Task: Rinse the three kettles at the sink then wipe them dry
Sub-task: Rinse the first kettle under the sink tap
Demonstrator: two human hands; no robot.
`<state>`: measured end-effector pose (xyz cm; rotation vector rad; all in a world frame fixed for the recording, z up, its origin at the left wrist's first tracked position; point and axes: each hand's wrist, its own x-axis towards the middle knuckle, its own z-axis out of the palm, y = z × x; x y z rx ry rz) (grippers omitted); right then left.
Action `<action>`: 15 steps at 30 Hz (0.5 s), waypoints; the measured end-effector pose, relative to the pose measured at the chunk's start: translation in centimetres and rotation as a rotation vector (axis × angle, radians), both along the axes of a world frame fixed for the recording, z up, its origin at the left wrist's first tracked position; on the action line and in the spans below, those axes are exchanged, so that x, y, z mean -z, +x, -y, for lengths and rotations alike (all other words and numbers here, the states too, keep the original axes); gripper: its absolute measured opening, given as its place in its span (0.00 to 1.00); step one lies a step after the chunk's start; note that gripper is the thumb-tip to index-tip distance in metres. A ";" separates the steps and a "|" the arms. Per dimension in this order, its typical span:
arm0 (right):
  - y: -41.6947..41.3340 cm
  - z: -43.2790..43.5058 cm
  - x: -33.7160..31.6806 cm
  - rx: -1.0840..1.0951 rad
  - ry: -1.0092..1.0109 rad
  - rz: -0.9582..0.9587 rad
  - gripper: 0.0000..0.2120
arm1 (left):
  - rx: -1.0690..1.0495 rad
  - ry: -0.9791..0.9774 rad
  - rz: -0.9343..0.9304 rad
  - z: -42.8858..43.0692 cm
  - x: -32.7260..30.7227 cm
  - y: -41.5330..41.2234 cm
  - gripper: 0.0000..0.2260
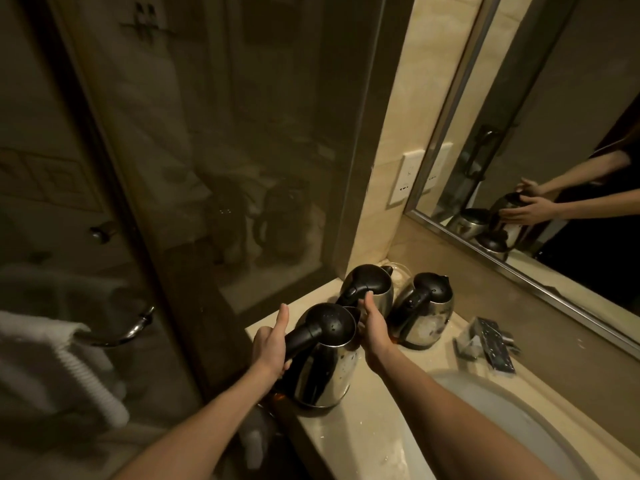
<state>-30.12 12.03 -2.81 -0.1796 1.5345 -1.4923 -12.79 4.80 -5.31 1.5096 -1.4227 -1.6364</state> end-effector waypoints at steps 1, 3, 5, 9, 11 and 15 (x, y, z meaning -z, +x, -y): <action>0.0 0.5 -0.1 -0.001 -0.002 0.013 0.31 | -0.007 -0.007 0.010 0.6 0.1 0.0 0.32; 0.2 1.3 -0.2 0.005 -0.008 0.050 0.32 | -0.018 -0.007 0.019 1.7 0.4 -0.1 0.28; 0.2 2.3 0.0 0.029 -0.006 0.061 0.32 | -0.026 0.013 0.013 2.8 1.0 -0.3 0.31; 0.1 3.8 1.0 0.076 0.014 0.076 0.30 | -0.043 0.022 -0.019 4.2 2.1 -0.2 0.40; 0.2 4.4 1.3 0.076 0.019 0.067 0.28 | -0.048 0.014 -0.001 4.8 2.3 0.0 0.36; 0.2 5.5 1.8 0.094 0.024 0.042 0.23 | -0.052 -0.001 0.016 5.9 2.4 0.0 0.27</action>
